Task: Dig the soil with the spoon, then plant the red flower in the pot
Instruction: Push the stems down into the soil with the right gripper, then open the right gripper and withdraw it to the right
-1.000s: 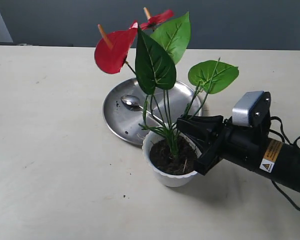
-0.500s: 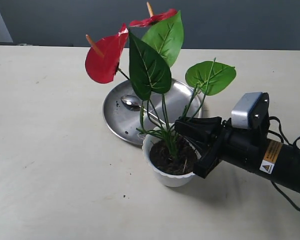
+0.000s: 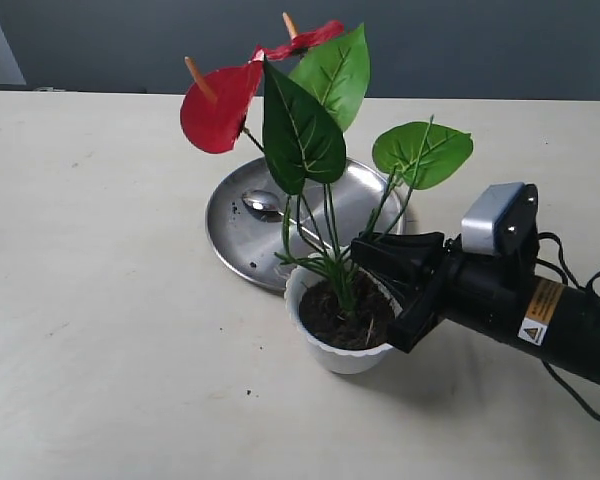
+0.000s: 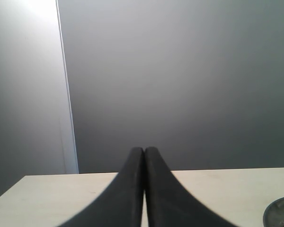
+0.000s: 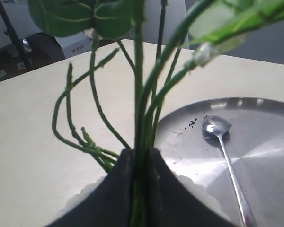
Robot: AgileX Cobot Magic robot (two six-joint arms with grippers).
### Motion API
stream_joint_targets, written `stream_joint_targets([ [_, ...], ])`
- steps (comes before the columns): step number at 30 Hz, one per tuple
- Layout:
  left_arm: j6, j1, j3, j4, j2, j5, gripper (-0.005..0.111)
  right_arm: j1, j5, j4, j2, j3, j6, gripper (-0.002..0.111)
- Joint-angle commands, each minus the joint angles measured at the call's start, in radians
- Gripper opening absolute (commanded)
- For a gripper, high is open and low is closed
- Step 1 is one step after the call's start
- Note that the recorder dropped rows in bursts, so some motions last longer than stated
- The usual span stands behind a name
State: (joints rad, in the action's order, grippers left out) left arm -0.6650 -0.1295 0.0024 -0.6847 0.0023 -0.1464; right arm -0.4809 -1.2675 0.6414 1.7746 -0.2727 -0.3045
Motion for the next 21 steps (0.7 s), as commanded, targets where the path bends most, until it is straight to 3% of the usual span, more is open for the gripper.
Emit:
stream_joint_targets([
  [1, -0.005, 0.005, -0.002, 0.007, -0.002, -0.003, 0.0, 0.002, 0.096, 0.029, 0.012, 0.011, -0.011, 0.021],
  [7, -0.005, 0.005, -0.002, 0.007, -0.002, -0.003, 0.0, 0.002, 0.103, 0.037, 0.012, 0.026, -0.024, 0.024],
  [21, -0.005, 0.005, -0.002, 0.007, -0.002, -0.003, 0.0, 0.002, 0.046, -0.146, -0.204, 0.273, 0.041, 0.024],
])
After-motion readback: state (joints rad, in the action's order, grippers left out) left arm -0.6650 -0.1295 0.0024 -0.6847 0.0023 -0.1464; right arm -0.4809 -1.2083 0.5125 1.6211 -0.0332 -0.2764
